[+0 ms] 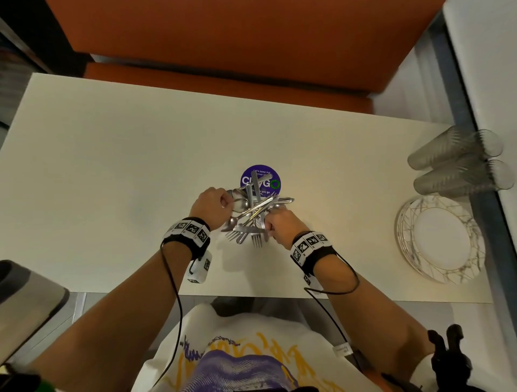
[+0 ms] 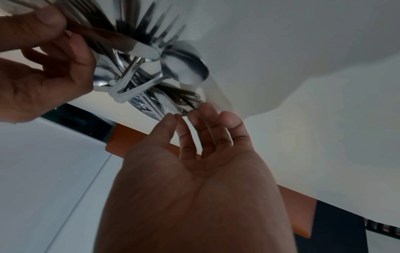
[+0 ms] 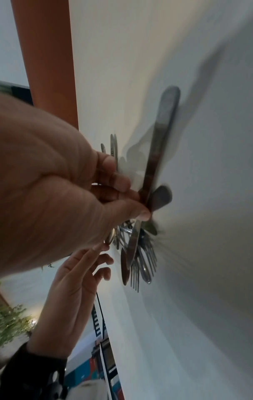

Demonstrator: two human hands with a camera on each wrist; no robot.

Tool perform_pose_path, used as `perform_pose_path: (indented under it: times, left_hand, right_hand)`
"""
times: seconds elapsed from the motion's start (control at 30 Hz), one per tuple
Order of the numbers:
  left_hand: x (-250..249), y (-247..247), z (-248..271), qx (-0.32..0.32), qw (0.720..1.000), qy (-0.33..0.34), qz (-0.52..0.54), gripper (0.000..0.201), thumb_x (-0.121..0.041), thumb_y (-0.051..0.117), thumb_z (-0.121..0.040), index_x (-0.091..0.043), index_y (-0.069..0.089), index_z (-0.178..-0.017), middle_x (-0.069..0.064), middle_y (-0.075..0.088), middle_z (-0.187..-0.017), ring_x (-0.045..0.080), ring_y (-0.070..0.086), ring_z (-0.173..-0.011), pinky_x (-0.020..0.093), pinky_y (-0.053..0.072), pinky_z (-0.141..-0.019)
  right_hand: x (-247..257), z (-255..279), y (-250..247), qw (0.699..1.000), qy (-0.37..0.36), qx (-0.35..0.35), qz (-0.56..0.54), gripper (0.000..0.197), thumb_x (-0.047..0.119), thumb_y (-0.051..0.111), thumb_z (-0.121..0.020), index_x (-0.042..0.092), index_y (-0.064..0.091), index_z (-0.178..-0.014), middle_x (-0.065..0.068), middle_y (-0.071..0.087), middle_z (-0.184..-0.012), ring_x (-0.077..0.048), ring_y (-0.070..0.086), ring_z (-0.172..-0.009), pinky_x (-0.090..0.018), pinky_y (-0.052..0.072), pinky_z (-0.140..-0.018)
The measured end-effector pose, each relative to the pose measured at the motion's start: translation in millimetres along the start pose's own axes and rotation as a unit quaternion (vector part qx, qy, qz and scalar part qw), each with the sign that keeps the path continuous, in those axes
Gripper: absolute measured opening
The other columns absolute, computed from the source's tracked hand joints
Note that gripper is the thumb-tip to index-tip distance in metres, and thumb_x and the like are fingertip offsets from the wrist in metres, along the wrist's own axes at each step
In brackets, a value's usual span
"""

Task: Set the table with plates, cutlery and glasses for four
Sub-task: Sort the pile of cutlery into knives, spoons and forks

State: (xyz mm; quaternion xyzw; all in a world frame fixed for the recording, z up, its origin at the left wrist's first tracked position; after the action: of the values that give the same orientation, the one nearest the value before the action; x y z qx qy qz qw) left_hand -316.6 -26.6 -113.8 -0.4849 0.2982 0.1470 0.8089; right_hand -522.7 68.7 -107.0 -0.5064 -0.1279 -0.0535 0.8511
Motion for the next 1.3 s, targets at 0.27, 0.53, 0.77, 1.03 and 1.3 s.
perform_pose_path:
  times: [0.27, 0.53, 0.77, 1.03, 1.3]
  left_hand:
    - [-1, -3, 6, -0.035, 0.998, 0.017, 0.052, 0.006, -0.022, 0.066, -0.094, -0.018, 0.07, -0.092, -0.004, 0.071, -0.09, 0.019, 0.066, -0.084, 0.036, 0.057, -0.078]
    - [-19, -27, -7, -0.057, 0.991, 0.023, 0.117, 0.01, -0.024, 0.061, -0.1, -0.02, 0.069, -0.097, -0.005, 0.071, -0.089, 0.008, 0.065, -0.08, 0.016, 0.046, -0.069]
    - [-38, -29, 2, -0.03, 0.977, -0.019, 0.211, 0.038, -0.05, 0.046, -0.106, -0.02, 0.069, -0.102, -0.001, 0.076, -0.086, 0.016, 0.072, -0.074, 0.024, 0.056, -0.063]
    - [-57, -38, -8, -0.046, 0.949, 0.011, 0.313, 0.023, -0.033, 0.059, -0.104, -0.017, 0.074, -0.096, -0.003, 0.079, -0.089, 0.019, 0.076, -0.085, 0.047, 0.063, -0.08]
    - [-36, -42, -5, -0.068, 0.942, -0.033, 0.326, 0.025, -0.025, 0.051, -0.109, -0.005, 0.065, -0.103, 0.007, 0.078, -0.08, 0.019, 0.074, -0.064, 0.029, 0.059, -0.063]
  right_hand:
    - [1, 6, 12, 0.998, 0.051, 0.043, -0.008, 0.03, 0.0, 0.066, -0.092, 0.005, 0.06, -0.121, -0.013, 0.057, -0.131, -0.026, 0.051, -0.125, -0.034, 0.045, -0.106]
    - [0, 0, -21, 0.989, 0.103, 0.027, -0.102, 0.004, 0.006, 0.062, -0.096, 0.009, 0.065, -0.094, -0.011, 0.066, -0.108, -0.021, 0.061, -0.097, -0.031, 0.054, -0.087]
    - [11, -9, -59, 0.924, 0.123, -0.132, -0.338, 0.004, 0.017, 0.068, -0.097, 0.015, 0.065, -0.099, 0.003, 0.065, -0.09, -0.008, 0.061, -0.079, -0.018, 0.048, -0.073]
    - [50, -33, -65, 0.851, 0.124, -0.214, -0.463, 0.014, 0.023, 0.074, -0.093, 0.012, 0.074, -0.102, 0.002, 0.076, -0.092, -0.012, 0.072, -0.084, -0.022, 0.058, -0.077]
    - [25, -12, -24, 0.899, 0.209, -0.161, -0.35, 0.009, 0.013, 0.065, -0.094, 0.011, 0.073, -0.09, 0.0, 0.07, -0.086, -0.013, 0.063, -0.077, -0.024, 0.053, -0.074]
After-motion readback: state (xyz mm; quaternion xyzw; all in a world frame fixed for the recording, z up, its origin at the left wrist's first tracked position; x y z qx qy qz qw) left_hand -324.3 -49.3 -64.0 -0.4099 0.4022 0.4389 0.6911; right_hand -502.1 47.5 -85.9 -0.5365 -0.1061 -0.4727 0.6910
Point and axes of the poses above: each hand's wrist, its own z-axis away from the middle knuckle, its own y-axis out of the palm, x = y × z, the point moved 1 cm from there along -z, towards the middle knuckle
